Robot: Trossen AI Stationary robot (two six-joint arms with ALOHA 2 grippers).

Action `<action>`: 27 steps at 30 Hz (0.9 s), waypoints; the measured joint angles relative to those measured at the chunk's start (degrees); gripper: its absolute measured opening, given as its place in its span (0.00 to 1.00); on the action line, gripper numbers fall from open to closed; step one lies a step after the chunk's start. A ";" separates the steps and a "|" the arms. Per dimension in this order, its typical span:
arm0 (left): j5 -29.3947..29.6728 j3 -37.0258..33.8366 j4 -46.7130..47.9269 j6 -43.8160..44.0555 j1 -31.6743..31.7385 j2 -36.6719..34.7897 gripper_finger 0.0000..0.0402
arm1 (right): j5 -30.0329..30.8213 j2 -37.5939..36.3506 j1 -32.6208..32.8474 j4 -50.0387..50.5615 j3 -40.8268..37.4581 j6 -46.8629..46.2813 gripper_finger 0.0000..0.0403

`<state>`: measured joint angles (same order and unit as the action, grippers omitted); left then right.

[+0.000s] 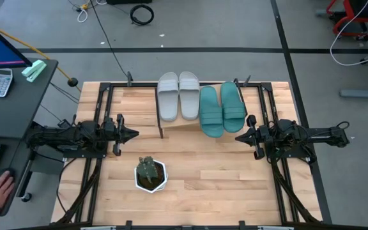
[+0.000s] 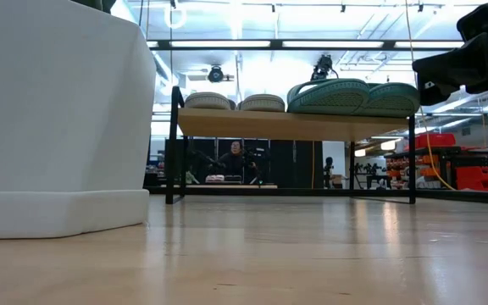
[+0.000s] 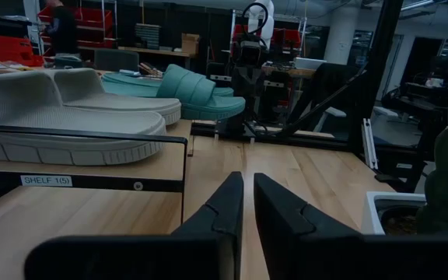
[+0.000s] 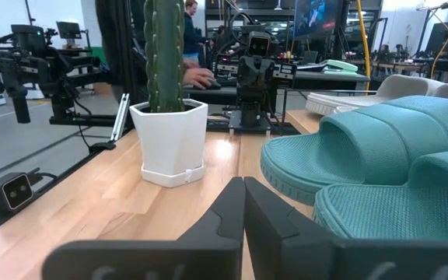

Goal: Pick and place slides into the shelf
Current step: Return to Home Position

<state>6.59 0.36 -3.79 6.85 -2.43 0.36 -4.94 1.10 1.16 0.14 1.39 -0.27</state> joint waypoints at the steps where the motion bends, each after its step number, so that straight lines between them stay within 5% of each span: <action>1: 0.00 0.00 0.00 0.00 0.01 0.00 0.10 | 0.00 0.00 0.00 0.00 0.00 0.00 0.03; 27: 0.00 0.00 -0.01 0.00 -0.01 0.02 0.10 | -0.01 0.00 0.01 0.00 -0.02 0.02 0.03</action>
<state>6.59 0.36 -3.79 6.85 -2.44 0.38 -4.95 1.10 1.16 0.14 1.37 -0.26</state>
